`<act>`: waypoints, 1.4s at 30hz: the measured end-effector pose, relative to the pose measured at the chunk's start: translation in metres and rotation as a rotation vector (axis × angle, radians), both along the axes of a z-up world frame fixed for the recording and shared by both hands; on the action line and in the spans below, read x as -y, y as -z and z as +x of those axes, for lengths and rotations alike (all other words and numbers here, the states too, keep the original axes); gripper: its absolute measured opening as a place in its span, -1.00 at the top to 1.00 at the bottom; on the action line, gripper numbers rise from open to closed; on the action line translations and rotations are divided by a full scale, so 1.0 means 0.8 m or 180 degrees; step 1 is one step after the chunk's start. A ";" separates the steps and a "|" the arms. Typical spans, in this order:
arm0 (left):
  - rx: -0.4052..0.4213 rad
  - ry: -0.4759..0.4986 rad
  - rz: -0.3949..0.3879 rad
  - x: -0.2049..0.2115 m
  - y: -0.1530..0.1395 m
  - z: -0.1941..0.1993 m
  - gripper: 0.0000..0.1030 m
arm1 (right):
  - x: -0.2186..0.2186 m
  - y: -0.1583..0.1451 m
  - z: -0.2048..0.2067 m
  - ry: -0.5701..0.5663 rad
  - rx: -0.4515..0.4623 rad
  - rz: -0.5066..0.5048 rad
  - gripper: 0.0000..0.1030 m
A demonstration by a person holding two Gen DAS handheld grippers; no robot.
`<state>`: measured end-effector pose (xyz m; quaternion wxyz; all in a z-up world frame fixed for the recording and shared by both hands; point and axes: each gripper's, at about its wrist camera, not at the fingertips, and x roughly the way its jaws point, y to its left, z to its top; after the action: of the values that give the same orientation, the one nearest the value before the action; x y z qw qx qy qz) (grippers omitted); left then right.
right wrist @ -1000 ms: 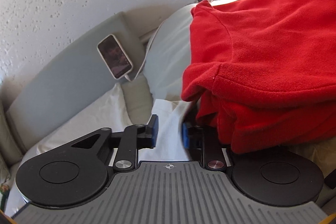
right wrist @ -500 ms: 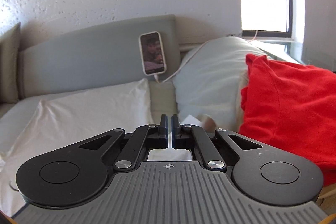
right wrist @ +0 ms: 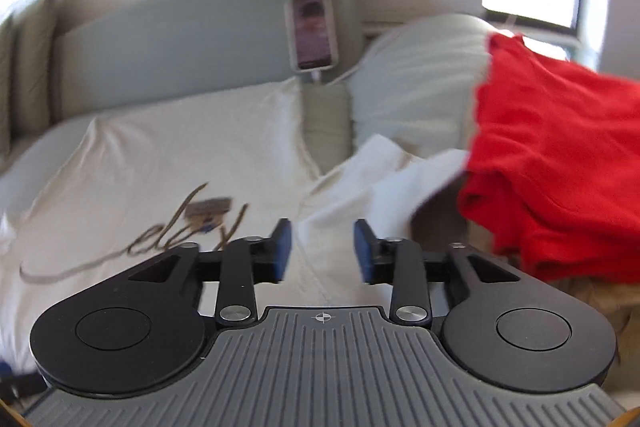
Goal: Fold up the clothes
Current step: 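Fold the grasped side over the back with the right gripper, release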
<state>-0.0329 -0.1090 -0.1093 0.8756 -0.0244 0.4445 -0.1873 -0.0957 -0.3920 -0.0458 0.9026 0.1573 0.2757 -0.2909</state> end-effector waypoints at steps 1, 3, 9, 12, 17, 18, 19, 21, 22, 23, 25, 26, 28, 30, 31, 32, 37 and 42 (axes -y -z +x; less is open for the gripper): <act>-0.0001 0.0002 0.0000 0.001 0.000 0.000 -0.60 | 0.011 -0.001 -0.007 0.0228 0.0059 0.0084 0.17; 0.0006 0.0016 0.0006 0.003 0.000 0.000 -0.60 | 0.028 -0.001 -0.018 0.0506 0.0138 0.0215 0.19; 0.0036 0.0056 0.0045 0.008 0.000 -0.003 -0.60 | 0.050 0.015 -0.009 0.0710 0.0262 0.0526 0.18; 0.0031 0.0048 0.0050 0.009 0.001 -0.002 -0.60 | 0.058 0.015 0.006 0.0762 0.0455 0.0705 0.18; 0.0023 0.0024 0.0036 0.007 0.002 -0.001 -0.60 | 0.066 0.013 0.027 0.1083 0.0687 0.0964 0.39; 0.0022 0.0019 0.0033 0.007 0.002 -0.001 -0.60 | 0.068 0.013 0.030 0.1175 0.0713 0.0977 0.47; 0.0020 0.0015 0.0030 0.006 0.002 0.000 -0.60 | 0.069 0.013 0.031 0.1232 0.0714 0.0964 0.80; 0.0018 0.0005 0.0023 0.005 0.002 0.000 -0.60 | 0.072 0.010 0.033 0.1250 0.0653 0.0849 0.96; 0.0017 0.0001 0.0020 0.005 0.002 0.000 -0.60 | 0.070 0.008 0.034 0.1153 0.0612 0.0776 0.97; 0.0015 -0.0004 0.0017 0.005 0.002 0.001 -0.60 | 0.066 0.005 0.036 0.1005 0.0550 0.0648 0.97; 0.0014 -0.0013 0.0010 0.004 0.002 0.001 -0.60 | 0.052 -0.002 0.036 0.0682 0.0467 0.0298 0.98; 0.0018 -0.0009 0.0006 0.003 0.002 0.001 -0.60 | 0.044 -0.007 0.037 0.0504 0.0436 0.0134 0.98; 0.0026 -0.0003 -0.0003 0.003 0.001 0.000 -0.60 | 0.026 -0.013 0.037 0.0161 0.0360 -0.0144 0.98; 0.0034 0.0001 -0.0012 0.002 0.000 -0.001 -0.60 | -0.001 -0.017 0.042 -0.0291 0.0212 -0.0478 0.98; 0.0038 -0.0008 -0.0011 0.001 0.000 -0.001 -0.60 | -0.017 -0.016 0.046 -0.0532 0.0096 -0.0699 0.98; 0.0042 -0.0017 -0.0010 0.000 0.000 -0.002 -0.60 | -0.034 -0.014 0.050 -0.0782 -0.0040 -0.0947 0.98; 0.0048 -0.0066 0.0015 -0.005 0.002 -0.003 -0.60 | -0.094 0.007 0.049 -0.1601 -0.0531 -0.1661 0.98; 0.0051 -0.0066 0.0044 -0.006 0.003 -0.003 -0.60 | -0.110 0.027 0.051 -0.1917 -0.0966 -0.1719 0.84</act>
<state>-0.0357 -0.1044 -0.1120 0.8812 -0.0214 0.4385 -0.1753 -0.0547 -0.3044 -0.0674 0.9052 -0.2166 0.3529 -0.0961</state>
